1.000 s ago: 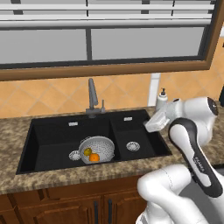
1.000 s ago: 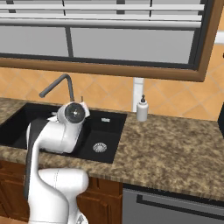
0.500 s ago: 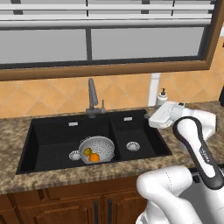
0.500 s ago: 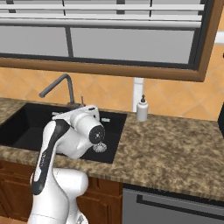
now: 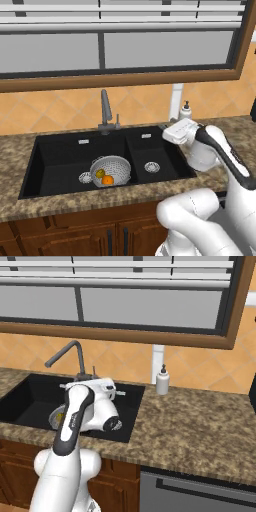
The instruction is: Put the colander in the sink, put the orange, mango in the colander, and turn on the sink faucet and pour water over the colander.
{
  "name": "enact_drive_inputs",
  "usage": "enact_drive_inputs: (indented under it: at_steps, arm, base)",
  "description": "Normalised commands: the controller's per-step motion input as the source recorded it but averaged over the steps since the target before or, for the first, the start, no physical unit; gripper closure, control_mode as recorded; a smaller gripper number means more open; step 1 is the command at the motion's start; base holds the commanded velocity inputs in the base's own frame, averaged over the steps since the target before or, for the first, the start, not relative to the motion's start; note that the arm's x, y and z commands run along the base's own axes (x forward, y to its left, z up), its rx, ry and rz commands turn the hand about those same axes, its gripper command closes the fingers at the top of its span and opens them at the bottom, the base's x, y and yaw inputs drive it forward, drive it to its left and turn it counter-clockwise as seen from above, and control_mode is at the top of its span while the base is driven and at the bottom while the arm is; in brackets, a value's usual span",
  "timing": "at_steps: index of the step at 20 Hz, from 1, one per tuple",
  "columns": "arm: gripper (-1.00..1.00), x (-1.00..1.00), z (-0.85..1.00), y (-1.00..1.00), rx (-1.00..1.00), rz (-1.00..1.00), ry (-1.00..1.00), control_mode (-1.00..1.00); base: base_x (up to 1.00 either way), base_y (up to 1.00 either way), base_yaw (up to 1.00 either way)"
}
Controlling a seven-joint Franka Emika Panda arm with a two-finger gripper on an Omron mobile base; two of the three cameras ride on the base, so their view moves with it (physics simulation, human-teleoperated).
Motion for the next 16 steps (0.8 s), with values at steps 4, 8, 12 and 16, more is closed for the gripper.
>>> enact_drive_inputs:
  at_steps: [4,8,12,16]
  arm:
    - [-1.00,0.23,-0.10,-0.01,0.28,0.06,0.00,-1.00]
    - [-1.00,0.19,-0.10,0.03,0.05,0.01,0.00,-1.00]
    - [-1.00,0.17,0.00,0.00,0.00,0.00,0.00,-1.00]
    - [-1.00,0.09,0.00,0.00,-0.01,0.00,0.04,-1.00]
  base:
    - [0.00,0.00,0.00]
    - [0.00,0.00,0.00]
    - [0.00,0.00,0.00]
    - [0.00,0.00,0.00]
